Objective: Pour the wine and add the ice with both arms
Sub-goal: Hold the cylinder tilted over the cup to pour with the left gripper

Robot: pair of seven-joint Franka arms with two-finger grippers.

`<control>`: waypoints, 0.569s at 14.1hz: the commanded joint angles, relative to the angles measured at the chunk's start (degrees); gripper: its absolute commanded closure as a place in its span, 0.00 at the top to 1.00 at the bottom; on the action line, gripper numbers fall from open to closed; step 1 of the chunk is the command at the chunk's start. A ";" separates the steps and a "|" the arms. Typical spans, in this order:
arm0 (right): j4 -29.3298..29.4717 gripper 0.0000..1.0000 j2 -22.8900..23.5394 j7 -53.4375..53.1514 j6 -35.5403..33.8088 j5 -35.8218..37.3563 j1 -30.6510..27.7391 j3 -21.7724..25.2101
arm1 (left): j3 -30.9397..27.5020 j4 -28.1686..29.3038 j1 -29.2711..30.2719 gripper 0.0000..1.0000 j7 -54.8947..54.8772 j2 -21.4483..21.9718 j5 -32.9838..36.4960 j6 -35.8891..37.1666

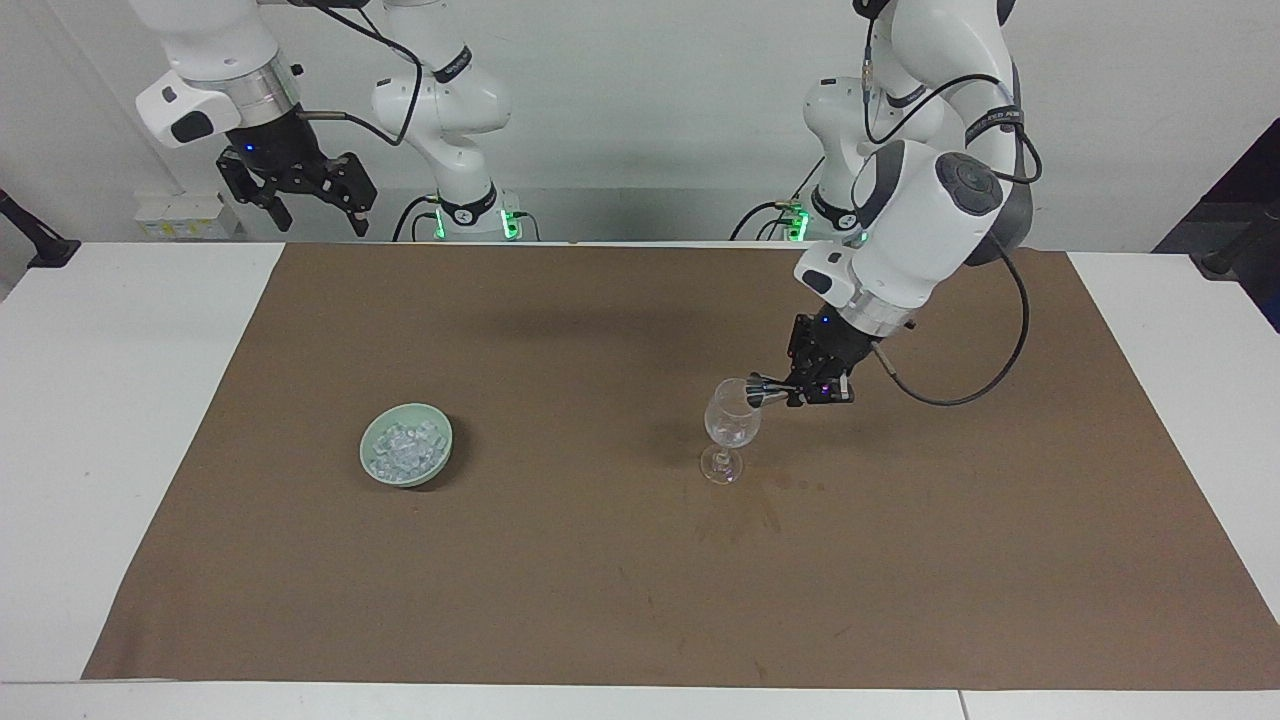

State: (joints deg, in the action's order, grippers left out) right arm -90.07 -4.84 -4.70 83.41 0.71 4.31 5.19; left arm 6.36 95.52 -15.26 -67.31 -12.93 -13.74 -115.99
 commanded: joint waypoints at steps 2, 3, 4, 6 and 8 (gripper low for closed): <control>-0.72 1.00 -0.87 1.10 0.00 -1.50 -0.53 0.09 | -1.00 -1.12 -2.23 0.00 2.62 -0.25 3.19 0.59; -0.72 1.00 -0.87 1.10 0.00 -1.50 -0.53 0.09 | -1.00 -1.12 -2.23 0.00 2.63 -0.25 3.63 0.59; -0.72 1.00 -0.87 1.10 0.00 -1.50 -0.53 0.09 | -1.00 -1.21 -2.23 0.00 2.71 -0.25 3.72 0.59; -0.72 1.00 -0.87 1.19 0.00 -1.50 -0.53 0.09 | -1.09 -1.39 -2.23 0.00 3.06 -0.25 3.81 1.20; -0.72 1.00 -0.87 1.10 0.00 -1.50 -0.53 0.09 | -1.00 -2.26 -2.23 0.00 3.33 -0.25 5.21 1.55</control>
State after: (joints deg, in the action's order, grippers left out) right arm -90.07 -4.84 -4.70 83.41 0.71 4.31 5.19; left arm 6.28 95.25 -16.31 -65.61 -12.94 -11.02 -115.91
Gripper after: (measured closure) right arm 0.000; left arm 0.784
